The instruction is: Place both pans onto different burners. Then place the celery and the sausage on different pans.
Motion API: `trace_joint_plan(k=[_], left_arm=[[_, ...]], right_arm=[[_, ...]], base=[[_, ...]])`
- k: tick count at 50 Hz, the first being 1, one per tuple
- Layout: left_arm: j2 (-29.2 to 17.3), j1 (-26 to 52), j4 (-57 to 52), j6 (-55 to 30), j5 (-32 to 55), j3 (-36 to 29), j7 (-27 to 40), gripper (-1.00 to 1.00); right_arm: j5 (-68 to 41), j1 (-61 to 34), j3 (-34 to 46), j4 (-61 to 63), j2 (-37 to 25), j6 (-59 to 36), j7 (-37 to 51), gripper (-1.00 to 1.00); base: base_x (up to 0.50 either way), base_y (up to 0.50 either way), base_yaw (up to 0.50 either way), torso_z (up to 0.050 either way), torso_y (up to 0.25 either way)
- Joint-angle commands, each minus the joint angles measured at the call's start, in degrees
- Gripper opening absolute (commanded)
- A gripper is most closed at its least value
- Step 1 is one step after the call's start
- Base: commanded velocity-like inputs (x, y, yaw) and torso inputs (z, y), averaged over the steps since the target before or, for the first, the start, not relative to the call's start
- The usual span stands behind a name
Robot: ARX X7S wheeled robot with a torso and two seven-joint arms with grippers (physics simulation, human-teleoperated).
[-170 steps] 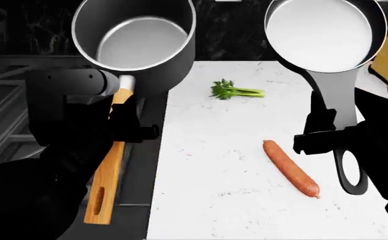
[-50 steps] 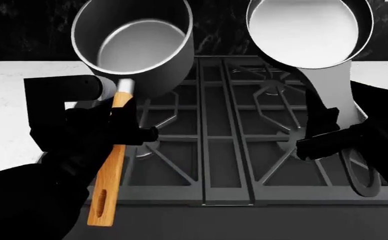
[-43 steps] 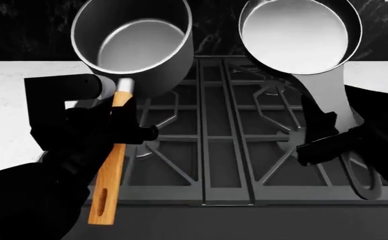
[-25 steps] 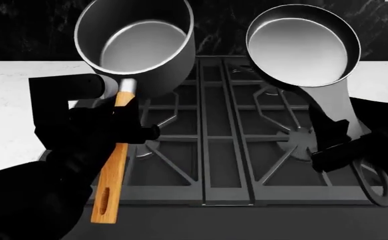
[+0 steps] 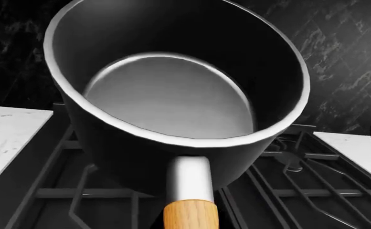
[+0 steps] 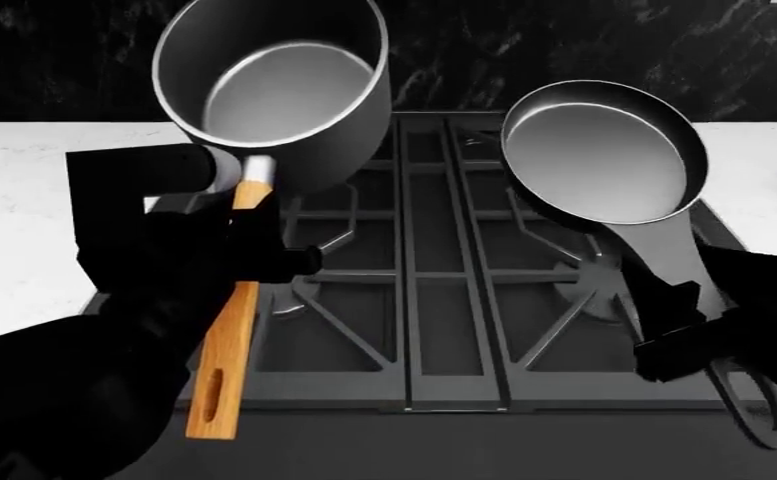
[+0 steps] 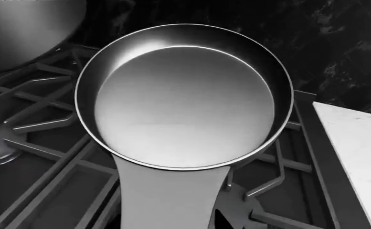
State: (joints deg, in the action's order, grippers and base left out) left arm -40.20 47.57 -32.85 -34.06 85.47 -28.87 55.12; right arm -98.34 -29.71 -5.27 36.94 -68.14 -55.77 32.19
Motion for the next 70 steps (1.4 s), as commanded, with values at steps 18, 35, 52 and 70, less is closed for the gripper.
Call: trace_joint_plan(k=[18,35,52,70], left_arm=[[1.13,0.53,1.45,0.51,-1.29,-0.22,-1.25,-1.0],[1.51,-0.33,2.61,0.9,-2.64,-0.88,-2.88,-1.0],[1.55,-0.73,2.79,1.44,-2.57,-0.69,-3.1,-1.0],[1.87,-1.08,3.65,1.82,-3.03,-0.87,-3.25,-1.0]], right_arm=[[4.26,17.76,-16.4,3.26,1.84,-0.31,-1.13,-1.0],[6.38,20.25,-15.59,2.85,3.38,-1.05,-1.26,-1.0],[7.41,20.51,-12.94,0.56,4.01,-1.52,-0.92,-1.0],[9.79,18.74,-7.89,-1.46,4.97,-2.27,-1.82,-1.0]], base=[[0.0,0.0,0.0,0.001,0.002],[0.0,0.0,0.0,0.001,0.002],[0.0,0.0,0.0,0.001,0.002],[0.0,0.0,0.0,0.001,0.002]])
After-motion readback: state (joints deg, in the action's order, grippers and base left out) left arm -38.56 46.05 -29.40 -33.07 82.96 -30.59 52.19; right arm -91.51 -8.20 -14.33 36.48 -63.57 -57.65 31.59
